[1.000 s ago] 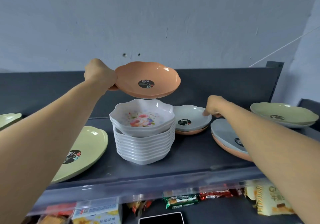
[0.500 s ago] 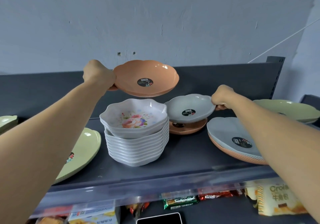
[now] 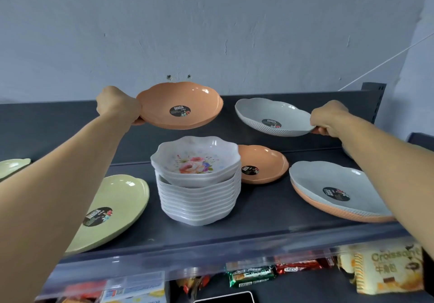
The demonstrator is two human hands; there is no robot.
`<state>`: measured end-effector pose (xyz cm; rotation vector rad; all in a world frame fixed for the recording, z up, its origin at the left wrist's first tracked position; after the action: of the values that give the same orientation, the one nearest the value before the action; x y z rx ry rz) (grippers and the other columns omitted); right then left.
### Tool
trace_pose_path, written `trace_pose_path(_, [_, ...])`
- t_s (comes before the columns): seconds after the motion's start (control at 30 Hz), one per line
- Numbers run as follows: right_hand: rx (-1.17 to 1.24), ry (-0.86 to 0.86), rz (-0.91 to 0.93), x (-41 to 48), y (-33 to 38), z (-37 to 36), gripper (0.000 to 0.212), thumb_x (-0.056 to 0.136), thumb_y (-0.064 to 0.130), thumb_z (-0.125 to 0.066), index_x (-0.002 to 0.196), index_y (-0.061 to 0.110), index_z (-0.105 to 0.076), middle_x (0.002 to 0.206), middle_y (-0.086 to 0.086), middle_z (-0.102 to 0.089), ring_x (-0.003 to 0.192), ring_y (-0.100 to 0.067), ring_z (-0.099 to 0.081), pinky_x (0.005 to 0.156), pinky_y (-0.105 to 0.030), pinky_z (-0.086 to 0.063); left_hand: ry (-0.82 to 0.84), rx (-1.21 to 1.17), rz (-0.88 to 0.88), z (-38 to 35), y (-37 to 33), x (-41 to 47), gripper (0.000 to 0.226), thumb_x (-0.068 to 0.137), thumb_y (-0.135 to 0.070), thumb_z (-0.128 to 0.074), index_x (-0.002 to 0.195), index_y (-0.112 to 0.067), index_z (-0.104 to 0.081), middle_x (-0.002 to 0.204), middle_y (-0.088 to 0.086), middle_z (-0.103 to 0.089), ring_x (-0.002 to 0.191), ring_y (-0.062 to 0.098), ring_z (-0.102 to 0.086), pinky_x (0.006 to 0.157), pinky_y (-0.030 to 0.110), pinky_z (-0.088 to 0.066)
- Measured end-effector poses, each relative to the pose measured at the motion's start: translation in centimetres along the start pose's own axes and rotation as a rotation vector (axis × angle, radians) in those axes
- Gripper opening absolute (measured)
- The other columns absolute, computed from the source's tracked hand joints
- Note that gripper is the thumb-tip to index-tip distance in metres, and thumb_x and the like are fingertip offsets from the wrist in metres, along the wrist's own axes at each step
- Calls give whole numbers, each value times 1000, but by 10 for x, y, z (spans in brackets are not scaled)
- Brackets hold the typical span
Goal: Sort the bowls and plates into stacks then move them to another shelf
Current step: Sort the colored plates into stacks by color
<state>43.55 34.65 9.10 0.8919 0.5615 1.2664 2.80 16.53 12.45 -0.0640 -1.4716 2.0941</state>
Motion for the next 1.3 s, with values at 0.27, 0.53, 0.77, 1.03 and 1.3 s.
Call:
trace_pose_path(0.27, [109,8,22,-42,58,-33,18,85,-4,-51,69,5,-48,74,-12,-57,51,-19,-55,27,-8,-28,-1,54,10,41,42,43,30,84,5,-55,60,-8,-44,69,15,-59,72,35,-65,32,31,-50])
trace_pose_path(0.53, [158,-18,17,-65,84,-44,19,85,-4,-48,69,6,-50,69,-10,-56,49,-18,-53,28,-8,-27,122,16,-84,31,36,59,34,86,3,-57,58,-9,-41,55,10,-52,42,23,-51,16,16,-31])
trace_pose_path(0.77, [188,-113,-18,-64,62,5,24,86,-7,-48,67,8,-48,67,-8,-53,50,-17,-51,28,-6,-26,294,45,-188,-36,-5,26,34,86,4,-52,58,-10,-39,56,11,-55,47,25,-58,33,24,-47])
trace_pose_path(1.03, [125,-177,-122,-47,9,49,21,84,-10,-47,70,6,-47,70,-12,-55,52,-20,-55,29,-12,-27,510,148,-209,-115,-26,3,25,84,-4,-45,59,-7,-43,81,20,-71,69,30,-67,56,30,-52])
trace_pose_path(1.3, [139,-176,-165,-33,-15,52,23,86,-10,-43,69,5,-46,66,-11,-55,50,-19,-54,29,-9,-23,554,150,-281,-144,-48,-3,28,89,-4,-43,61,-7,-41,57,14,-65,35,20,-60,42,18,-47])
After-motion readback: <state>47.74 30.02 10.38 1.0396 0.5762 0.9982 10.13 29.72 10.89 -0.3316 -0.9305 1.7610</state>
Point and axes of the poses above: each hand's wrist, its own x-axis towards the middle knuckle, its own z-axis out of the back of the hand, y = z × x, the point moved 4 cm from there along x, towards the middle knuckle
